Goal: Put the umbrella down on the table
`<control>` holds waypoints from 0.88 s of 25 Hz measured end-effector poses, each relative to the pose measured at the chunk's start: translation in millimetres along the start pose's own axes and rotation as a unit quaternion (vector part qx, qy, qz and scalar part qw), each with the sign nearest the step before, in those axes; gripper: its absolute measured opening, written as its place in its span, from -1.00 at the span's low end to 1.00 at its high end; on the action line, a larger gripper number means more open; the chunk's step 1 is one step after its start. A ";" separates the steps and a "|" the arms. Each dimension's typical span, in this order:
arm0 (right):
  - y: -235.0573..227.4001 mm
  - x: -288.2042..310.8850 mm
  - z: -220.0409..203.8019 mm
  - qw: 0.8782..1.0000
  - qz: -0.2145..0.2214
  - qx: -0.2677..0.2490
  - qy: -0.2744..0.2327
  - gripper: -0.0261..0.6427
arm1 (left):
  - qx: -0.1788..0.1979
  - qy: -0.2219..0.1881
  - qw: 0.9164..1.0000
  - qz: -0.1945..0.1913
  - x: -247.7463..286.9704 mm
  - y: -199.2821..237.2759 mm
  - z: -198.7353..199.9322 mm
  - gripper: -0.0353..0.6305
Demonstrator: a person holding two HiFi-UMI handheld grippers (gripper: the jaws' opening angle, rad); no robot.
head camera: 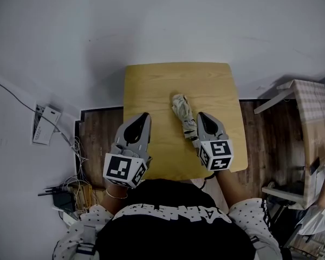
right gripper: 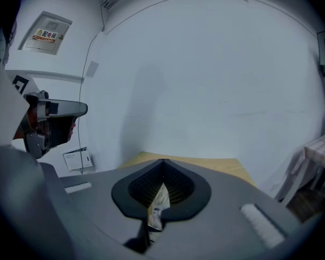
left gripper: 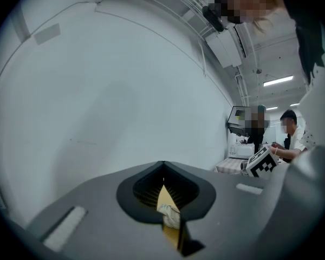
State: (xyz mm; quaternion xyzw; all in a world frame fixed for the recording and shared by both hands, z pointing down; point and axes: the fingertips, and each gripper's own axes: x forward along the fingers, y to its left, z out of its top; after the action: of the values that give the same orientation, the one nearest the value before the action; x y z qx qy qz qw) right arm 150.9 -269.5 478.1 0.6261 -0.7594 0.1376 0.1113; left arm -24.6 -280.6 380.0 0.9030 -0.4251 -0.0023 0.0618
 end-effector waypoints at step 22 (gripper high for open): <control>-22.3 -37.9 54.7 0.998 -0.001 -0.005 -0.068 -0.89 | 0.007 0.002 0.999 -0.038 35.0 -41.7 1.2 -0.89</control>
State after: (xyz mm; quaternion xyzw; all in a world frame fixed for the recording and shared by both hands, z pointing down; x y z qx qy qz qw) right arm 180.2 -257.6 415.5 0.6345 -0.7650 0.0908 0.0621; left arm 29.7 -281.4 375.8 0.9188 -0.3907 0.0001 0.0559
